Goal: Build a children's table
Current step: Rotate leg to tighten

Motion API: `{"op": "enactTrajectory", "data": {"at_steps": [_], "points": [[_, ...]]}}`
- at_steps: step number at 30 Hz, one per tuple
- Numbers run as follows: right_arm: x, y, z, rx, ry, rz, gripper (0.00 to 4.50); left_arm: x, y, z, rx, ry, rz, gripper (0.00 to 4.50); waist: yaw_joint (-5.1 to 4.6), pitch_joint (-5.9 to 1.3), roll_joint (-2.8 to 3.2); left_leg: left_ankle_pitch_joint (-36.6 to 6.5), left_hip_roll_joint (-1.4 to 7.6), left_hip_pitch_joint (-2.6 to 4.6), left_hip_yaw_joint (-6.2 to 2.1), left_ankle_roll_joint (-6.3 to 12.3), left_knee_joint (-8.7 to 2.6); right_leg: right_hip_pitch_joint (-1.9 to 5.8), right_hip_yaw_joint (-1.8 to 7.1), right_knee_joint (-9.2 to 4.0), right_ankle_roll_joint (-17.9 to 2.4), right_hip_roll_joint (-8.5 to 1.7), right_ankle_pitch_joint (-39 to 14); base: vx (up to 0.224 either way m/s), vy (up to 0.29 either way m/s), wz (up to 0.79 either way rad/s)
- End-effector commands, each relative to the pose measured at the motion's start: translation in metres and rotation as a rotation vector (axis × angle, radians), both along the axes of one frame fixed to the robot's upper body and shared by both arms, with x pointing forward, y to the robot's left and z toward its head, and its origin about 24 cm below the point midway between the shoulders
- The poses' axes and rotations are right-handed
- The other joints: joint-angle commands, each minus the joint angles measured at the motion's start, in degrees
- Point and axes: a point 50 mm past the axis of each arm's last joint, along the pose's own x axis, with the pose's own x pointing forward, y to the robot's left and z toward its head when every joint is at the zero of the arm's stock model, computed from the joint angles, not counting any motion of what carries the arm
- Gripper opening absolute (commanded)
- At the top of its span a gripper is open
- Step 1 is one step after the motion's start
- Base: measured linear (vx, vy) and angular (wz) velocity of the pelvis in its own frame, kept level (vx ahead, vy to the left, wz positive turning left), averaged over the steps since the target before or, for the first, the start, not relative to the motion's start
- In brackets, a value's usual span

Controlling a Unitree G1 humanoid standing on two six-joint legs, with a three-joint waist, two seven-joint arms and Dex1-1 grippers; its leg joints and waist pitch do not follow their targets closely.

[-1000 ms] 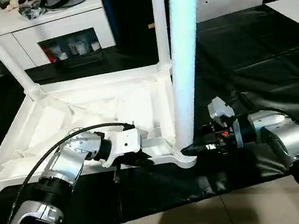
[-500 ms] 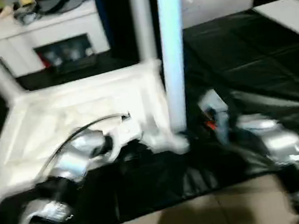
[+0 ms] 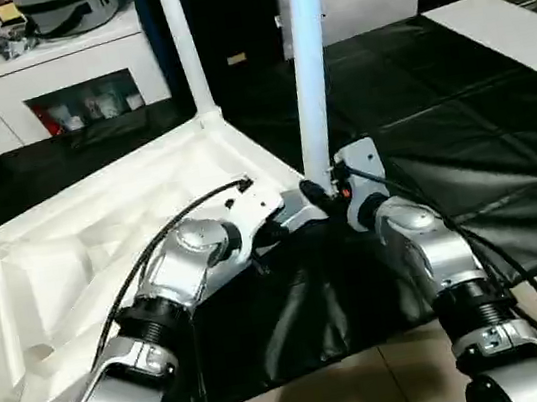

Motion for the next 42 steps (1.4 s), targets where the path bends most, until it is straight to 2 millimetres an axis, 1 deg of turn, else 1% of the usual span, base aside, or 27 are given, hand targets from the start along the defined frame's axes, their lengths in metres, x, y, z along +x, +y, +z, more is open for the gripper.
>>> {"op": "enactTrajectory", "data": {"at_steps": [1,3,4,5,6,7,8,9,10,12,15,17,18,19,20,21,22,23,25,26,28,31,33,36,38,41,42], "points": [[-0.007,0.012,0.0,0.018,-0.019,0.107,3.3,0.0,0.004,0.001,0.026,-0.041,-0.018,0.0,0.49,-4.25,-0.85,-1.2,3.5,-0.98,-1.74,6.96,-3.57,4.16,4.64,-2.74,-2.5,-5.57,-12.0,0.0,0.0,0.0],[-0.013,0.0,-0.001,-0.004,-0.056,0.184,3.49,-0.001,0.011,-0.001,0.036,-0.041,-0.035,0.0,1.11,-4.29,-0.78,-1.6,3.39,-0.76,-1.43,7.27,-3.45,4.07,4.58,-2.9,-1.7,-5.44,-13.7,0.0,0.0,0.0],[-0.016,-0.006,0.0,-0.012,-0.069,0.226,3.56,-0.002,0.014,-0.001,0.04,-0.047,-0.057,0.0,1.38,-4.34,-0.83,-1.5,3.38,-0.86,-1.47,7.44,-3.45,4.12,4.5,-2.84,-1.5,-5.4,-13.8,0.0,0.0,0.0],[-0.019,-0.012,0.002,-0.018,-0.084,0.268,3.69,-0.003,0.018,-0.003,0.048,-0.043,-0.075,0.0,1.56,-4.21,-0.29,-1.8,3.45,-0.9,-1.52,7.69,-3.43,4.04,4.45,-2.86,-1.1,-5.3,-13.9,0.0,0.0,0.0],[-0.021,-0.019,0.003,-0.023,-0.088,0.294,3.69,-0.005,0.021,-0.005,0.058,-0.04,-0.094,0.0,1.43,-4.28,-0.51,-1.9,3.5,-0.95,-1.54,7.9,-3.42,4.07,4.45,-2.93,-0.8,-5.2,-13.7,0.0,0.0,0.0],[-0.021,-0.019,0.003,-0.023,-0.088,0.294,3.69,-0.005,0.021,-0.005,0.058,-0.04,-0.094,0.0,1.43,-4.31,-0.59,-2.1,3.61,-0.96,-1.65,8.12,-3.45,4.05,4.46,-2.8,-0.7,-5.07,-13.1,0.0,0.0,0.0],[-0.023,-0.031,0.005,-0.043,-0.087,0.341,3.92,-0.009,0.026,-0.008,0.074,-0.034,-0.143,0.0,1.49,-4.37,-0.64,-1.9,3.62,-1.0,-1.68,8.1,-3.43,4.05,4.47,-2.75,-1.0,-5.13,-12.7,0.0,0.0,0.0],[-0.024,-0.032,0.005,-0.045,-0.086,0.345,3.96,-0.009,0.027,-0.008,0.075,-0.033,-0.146,0.0,1.57,-4.4,-0.72,-2.1,3.53,-1.02,-1.54,8.22,-3.35,3.98,4.5,-2.78,-1.1,-5.11,-13.0,0.0,0.0,0.0],[-0.025,-0.037,0.006,-0.057,-0.079,0.367,3.99,-0.011,0.029,-0.009,0.081,-0.027,-0.163,0.0,1.68,-4.33,-0.65,-2.2,3.58,-0.95,-1.57,8.23,-3.39,3.9,4.47,-2.81,-1.1,-5.11,-13.4,0.0,0.0,0.0],[-0.025,-0.049,0.01,-0.069,-0.065,0.408,4.19,-0.016,0.033,-0.011,0.077,-0.017,-0.231,0.0,1.87,-4.27,-0.83,-2.6,3.7,-0.84,-1.47,8.09,-3.44,3.8,4.5,-2.94,-1.0,-5.01,-14.7,0.0,0.0,0.0],[-0.029,-0.06,0.018,-0.08,-0.044,0.546,4.36,-0.025,0.036,-0.01,0.056,-0.005,-0.366,0.0,2.92,-4.41,-1.03,-2.1,3.92,-0.83,-1.39,8.67,-3.38,3.71,4.68,-2.66,-1.1,-5.1,-14.3,0.0,0.0,0.0],[-0.031,-0.061,0.021,-0.101,-0.048,0.62,4.36,-0.028,0.037,-0.009,0.048,-0.001,-0.413,0.0,3.51,-4.45,-1.5,-1.5,4.02,-0.82,-1.21,9.14,-3.36,3.56,4.83,-2.45,-1.3,-5.11,-13.8,0.0,0.0,0.0],[-0.031,-0.061,0.023,-0.111,-0.055,0.64,4.36,-0.03,0.037,-0.009,0.044,0.003,-0.435,0.0,3.74,-4.48,-1.49,-1.3,3.97,-0.77,-1.14,9.19,-3.31,3.47,4.83,-2.37,-1.5,-5.14,-13.9,0.0,0.0,0.0],[-0.032,-0.061,0.023,-0.101,-0.039,0.673,4.36,-0.033,0.037,-0.009,0.039,0.014,-0.469,0.0,4.06,-4.47,-1.76,-1.1,4.06,-0.73,-1.05,9.22,-3.38,3.39,4.88,-2.41,-1.6,-5.09,-14.3,0.0,0.0,0.0],[-0.032,-0.061,0.023,-0.092,-0.024,0.699,4.36,-0.035,0.037,-0.009,0.036,0.022,-0.494,0.0,4.5,-4.47,-1.72,-1.0,3.99,-0.79,-0.96,9.19,-3.33,3.4,4.89,-2.21,-1.8,-5.14,-15.0,0.0,0.0,0.0],[-0.034,-0.061,0.023,-0.086,-0.006,0.749,4.2,-0.038,0.038,-0.01,0.041,0.038,-0.53,0.0,4.97,-4.41,-2.02,-1.0,4.07,-0.71,-0.85,9.19,-3.36,3.24,5.04,-2.29,-1.7,-5.19,-16.0,0.0,0.0,0.0],[-0.034,-0.061,0.023,-0.08,0.004,0.779,4.2,-0.04,0.038,-0.01,0.049,0.041,-0.556,0.0,5.22,-4.37,-2.08,-1.0,4.11,-0.67,-0.81,9.14,-3.37,3.15,5.07,-2.29,-1.6,-5.18,-16.5,0.0,0.0,0.0],[-0.035,-0.059,0.024,-0.058,0.021,0.818,4.09,-0.043,0.04,-0.01,0.064,0.047,-0.591,0.0,5.73,-4.31,-1.85,-1.2,4.26,-0.36,-0.73,8.8,-3.38,2.81,5.23,-2.46,-1.6,-5.12,-17.7,0.0,0.0,0.0],[-0.035,-0.058,0.024,-0.052,0.031,0.843,3.92,-0.045,0.041,-0.011,0.078,0.05,-0.619,0.0,6.37,-4.32,-1.99,-1.8,4.41,-0.24,-0.73,8.17,-3.48,2.75,5.33,-2.36,-1.8,-5.16,-18.4,0.0,0.0,0.0],[-0.035,-0.058,0.025,-0.051,0.04,0.866,3.82,-0.047,0.042,-0.011,0.084,0.057,-0.642,0.0,6.54,-4.23,-2.31,-2.1,4.39,-0.28,-0.65,7.85,-3.53,2.73,5.44,-2.42,-1.7,-5.15,-19.0,0.0,0.0,0.0],[-0.034,-0.056,0.026,-0.044,0.037,0.891,3.55,-0.048,0.043,-0.01,0.091,0.06,-0.672,0.0,7.02,-4.17,-2.46,-2.6,4.15,-0.21,-0.44,7.14,-3.55,2.7,5.49,-2.62,-1.3,-5.19,-20.9,0.0,0.0,0.0],[-0.034,-0.055,0.026,-0.034,0.048,0.92,3.48,-0.049,0.043,-0.009,0.093,0.06,-0.685,0.0,7.27,-4.2,-2.48,-2.8,4.23,-0.1,-0.51,6.61,-3.61,2.68,5.45,-2.66,-1.0,-5.11,-21.3,0.0,0.0,0.0],[-0.036,-0.053,0.025,-0.022,0.061,0.946,3.16,-0.05,0.044,-0.009,0.097,0.062,-0.695,0.0,7.34,-4.32,-2.55,-2.3,4.28,-0.13,-0.51,6.52,-3.6,2.72,5.57,-2.47,-1.3,-5.17,-20.1,0.0,0.0,0.0],[-0.036,-0.051,0.024,-0.013,0.066,0.961,3.03,-0.051,0.045,-0.009,0.099,0.062,-0.7,0.0,7.37,-4.38,-2.62,-1.9,4.34,-0.19,-0.55,6.53,-3.61,2.75,5.59,-2.28,-1.8,-5.15,-19.1,0.0,0.0,0.0],[-0.036,-0.05,0.024,-0.011,0.066,0.961,2.74,-0.051,0.045,-0.009,0.1,0.063,-0.7,0.0,7.39,-4.37,-2.62,-1.9,4.25,-0.2,-0.49,6.4,-3.61,2.76,5.55,-2.35,-1.8,-5.15,-19.4,0.0,0.0,0.0],[-0.036,-0.05,0.023,0.002,0.076,0.974,2.65,-0.051,0.046,-0.01,0.099,0.064,-0.701,0.0,7.4,-4.37,-2.62,-2.3,4.14,-0.18,-0.43,6.21,-3.6,2.81,5.48,-2.51,-1.5,-5.08,-20.2,0.0,0.0,0.0],[-0.037,-0.05,0.022,0.004,0.077,0.976,2.53,-0.051,0.046,-0.01,0.099,0.064,-0.701,0.0,7.39,-4.37,-2.6,-2.4,4.18,-0.15,-0.45,6.14,-3.62,2.78,5.45,-2.55,-1.5,-5.05,-20.3,0.0,0.0,0.0]]}}
